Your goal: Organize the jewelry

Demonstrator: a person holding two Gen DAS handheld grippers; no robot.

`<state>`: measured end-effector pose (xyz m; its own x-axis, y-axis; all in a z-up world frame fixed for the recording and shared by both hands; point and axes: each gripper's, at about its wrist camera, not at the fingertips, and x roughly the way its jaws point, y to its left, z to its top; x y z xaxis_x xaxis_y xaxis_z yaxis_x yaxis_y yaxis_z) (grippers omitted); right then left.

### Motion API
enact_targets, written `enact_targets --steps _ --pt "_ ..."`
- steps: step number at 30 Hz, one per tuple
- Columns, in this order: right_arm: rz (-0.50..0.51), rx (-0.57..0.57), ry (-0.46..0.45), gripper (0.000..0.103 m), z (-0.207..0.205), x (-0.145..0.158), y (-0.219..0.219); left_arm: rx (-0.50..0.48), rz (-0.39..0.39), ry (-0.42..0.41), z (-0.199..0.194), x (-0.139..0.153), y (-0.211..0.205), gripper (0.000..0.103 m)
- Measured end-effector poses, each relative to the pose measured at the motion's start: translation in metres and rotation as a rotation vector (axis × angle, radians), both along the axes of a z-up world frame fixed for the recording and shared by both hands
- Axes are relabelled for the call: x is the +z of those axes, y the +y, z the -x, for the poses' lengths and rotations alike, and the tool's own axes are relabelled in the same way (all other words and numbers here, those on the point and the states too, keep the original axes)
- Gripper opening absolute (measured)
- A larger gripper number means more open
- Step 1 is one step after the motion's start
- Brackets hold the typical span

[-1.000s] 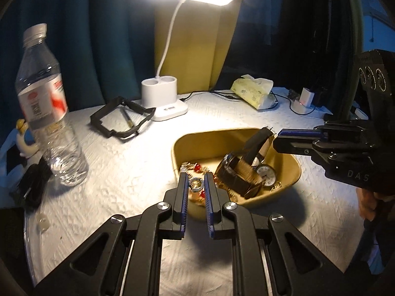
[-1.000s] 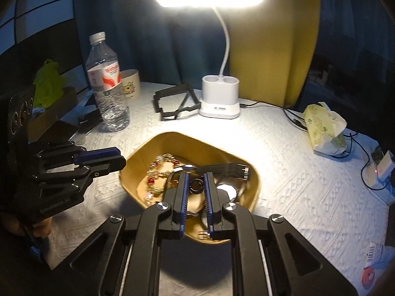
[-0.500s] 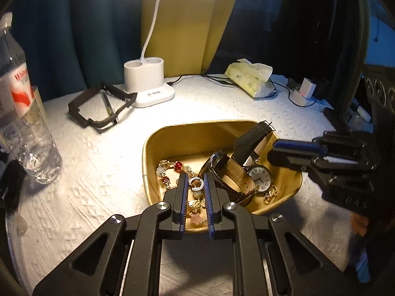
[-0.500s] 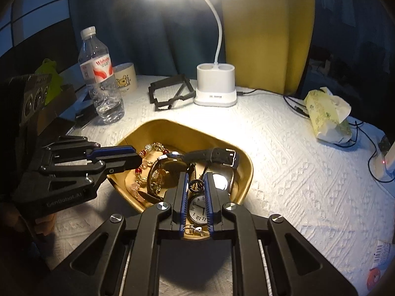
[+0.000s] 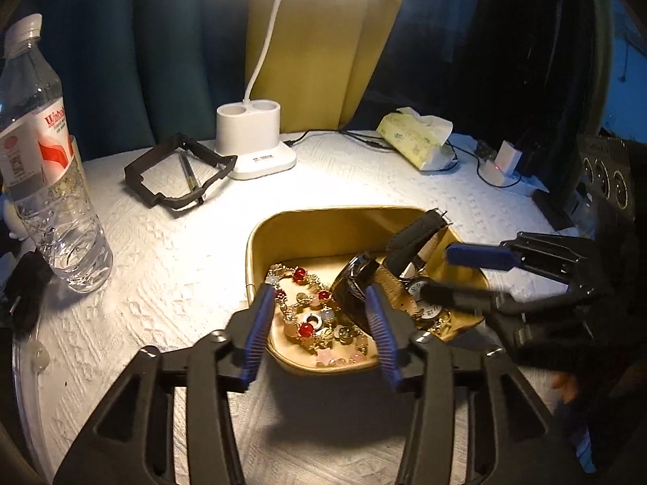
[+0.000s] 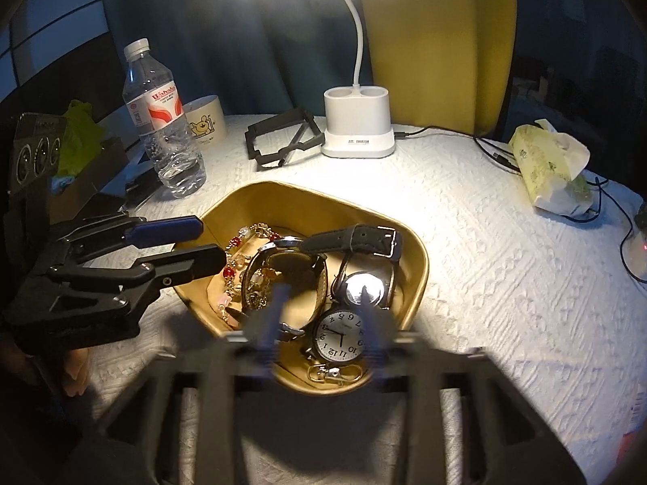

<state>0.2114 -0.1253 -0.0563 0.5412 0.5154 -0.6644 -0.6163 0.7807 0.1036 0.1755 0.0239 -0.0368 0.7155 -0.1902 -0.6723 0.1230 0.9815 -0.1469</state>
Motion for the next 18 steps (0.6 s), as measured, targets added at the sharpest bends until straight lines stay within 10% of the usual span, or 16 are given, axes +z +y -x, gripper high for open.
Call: enact_targets --steps 18 --pt "-0.003 -0.043 -0.064 0.071 0.05 0.016 -0.019 0.088 -0.027 -0.073 0.065 0.018 0.006 0.058"
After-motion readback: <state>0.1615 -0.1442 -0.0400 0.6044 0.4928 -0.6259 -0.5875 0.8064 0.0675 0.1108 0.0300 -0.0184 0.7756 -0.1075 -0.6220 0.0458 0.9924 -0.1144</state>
